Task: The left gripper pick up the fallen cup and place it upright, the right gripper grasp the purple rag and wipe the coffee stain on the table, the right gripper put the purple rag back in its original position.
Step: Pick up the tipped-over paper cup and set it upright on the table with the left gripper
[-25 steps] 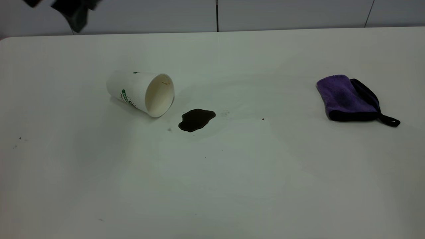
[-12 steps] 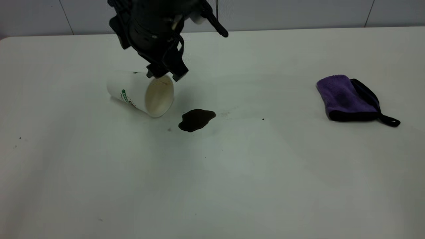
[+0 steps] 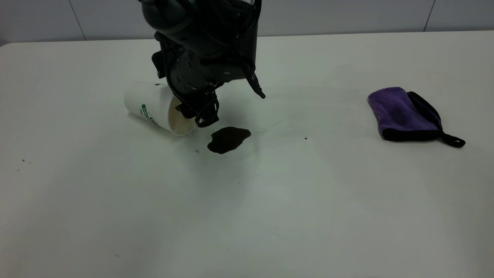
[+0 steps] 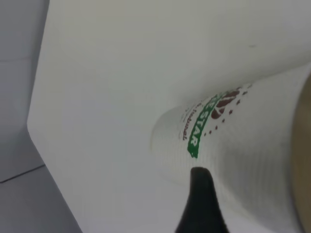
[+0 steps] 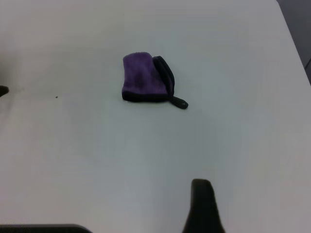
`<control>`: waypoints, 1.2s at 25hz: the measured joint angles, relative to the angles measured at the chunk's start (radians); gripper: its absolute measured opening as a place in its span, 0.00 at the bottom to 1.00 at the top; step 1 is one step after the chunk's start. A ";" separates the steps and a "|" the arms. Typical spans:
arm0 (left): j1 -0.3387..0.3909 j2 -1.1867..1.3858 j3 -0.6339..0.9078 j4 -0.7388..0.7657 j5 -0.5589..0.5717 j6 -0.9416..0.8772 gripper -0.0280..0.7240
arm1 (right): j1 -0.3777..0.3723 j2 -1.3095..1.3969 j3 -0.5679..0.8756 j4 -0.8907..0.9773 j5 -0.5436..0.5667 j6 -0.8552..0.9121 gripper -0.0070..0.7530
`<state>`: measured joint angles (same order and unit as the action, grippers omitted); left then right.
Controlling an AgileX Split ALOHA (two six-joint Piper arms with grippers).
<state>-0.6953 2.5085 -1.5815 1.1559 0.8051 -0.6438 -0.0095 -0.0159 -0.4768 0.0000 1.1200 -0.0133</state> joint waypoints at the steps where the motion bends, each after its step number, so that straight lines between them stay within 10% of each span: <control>1: 0.003 0.013 -0.003 0.024 0.000 -0.015 0.84 | 0.000 0.000 0.000 0.000 0.000 0.000 0.79; 5: 0.035 0.038 -0.008 0.080 0.004 -0.049 0.72 | 0.000 0.000 0.000 0.000 0.000 0.000 0.79; 13: 0.079 0.010 -0.017 0.085 0.104 0.000 0.08 | 0.000 0.000 0.000 0.000 0.000 0.000 0.79; 18: 0.116 -0.130 -0.154 -0.166 0.141 0.210 0.05 | 0.000 0.000 0.000 0.000 0.000 0.000 0.79; 30: 0.470 -0.277 -0.331 -1.182 0.176 0.898 0.05 | 0.000 0.000 0.000 0.000 0.000 0.000 0.79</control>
<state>-0.2250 2.2317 -1.9125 -0.0262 0.9810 0.2547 -0.0095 -0.0159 -0.4768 0.0000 1.1200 -0.0133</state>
